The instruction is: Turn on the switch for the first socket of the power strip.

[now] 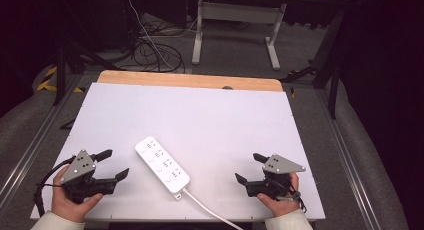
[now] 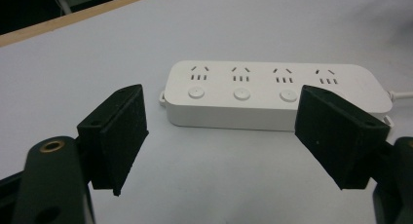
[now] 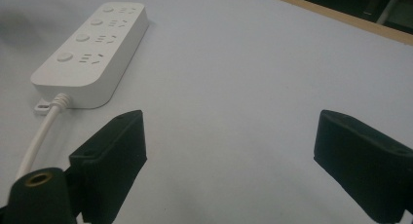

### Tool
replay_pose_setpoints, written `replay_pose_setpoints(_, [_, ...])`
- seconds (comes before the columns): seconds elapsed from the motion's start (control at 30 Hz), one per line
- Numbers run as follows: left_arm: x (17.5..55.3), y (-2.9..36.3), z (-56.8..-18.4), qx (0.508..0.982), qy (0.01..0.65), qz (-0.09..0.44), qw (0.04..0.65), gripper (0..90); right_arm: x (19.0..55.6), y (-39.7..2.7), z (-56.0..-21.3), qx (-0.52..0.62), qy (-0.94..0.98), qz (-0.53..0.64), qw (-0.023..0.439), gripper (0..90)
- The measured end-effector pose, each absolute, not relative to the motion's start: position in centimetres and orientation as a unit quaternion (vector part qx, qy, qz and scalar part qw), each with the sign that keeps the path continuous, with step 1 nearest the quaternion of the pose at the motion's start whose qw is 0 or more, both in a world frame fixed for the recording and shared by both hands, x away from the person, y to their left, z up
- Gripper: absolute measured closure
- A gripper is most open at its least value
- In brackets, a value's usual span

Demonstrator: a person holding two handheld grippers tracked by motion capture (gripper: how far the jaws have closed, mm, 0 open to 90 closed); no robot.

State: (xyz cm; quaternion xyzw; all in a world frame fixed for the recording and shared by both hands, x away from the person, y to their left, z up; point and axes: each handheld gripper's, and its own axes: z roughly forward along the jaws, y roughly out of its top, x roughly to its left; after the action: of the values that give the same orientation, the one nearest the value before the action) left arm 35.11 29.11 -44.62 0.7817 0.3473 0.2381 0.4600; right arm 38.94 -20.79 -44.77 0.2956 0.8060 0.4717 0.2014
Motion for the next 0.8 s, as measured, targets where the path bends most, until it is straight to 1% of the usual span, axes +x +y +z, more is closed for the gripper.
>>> replay_pose_setpoints(0.3, [35.13, 29.16, -44.61, 0.778, 0.353, 0.231, 0.466, 18.2, 38.92, -20.78, -44.76, 0.295, 0.807, 0.471, 0.201, 12.2])
replay_pose_setpoints(0.8, [34.98, 28.86, -44.43, 0.781, 0.35, 0.244, 0.456, 18.3, 38.92, -20.8, -44.76, 0.294, 0.806, 0.471, 0.203, 12.2])
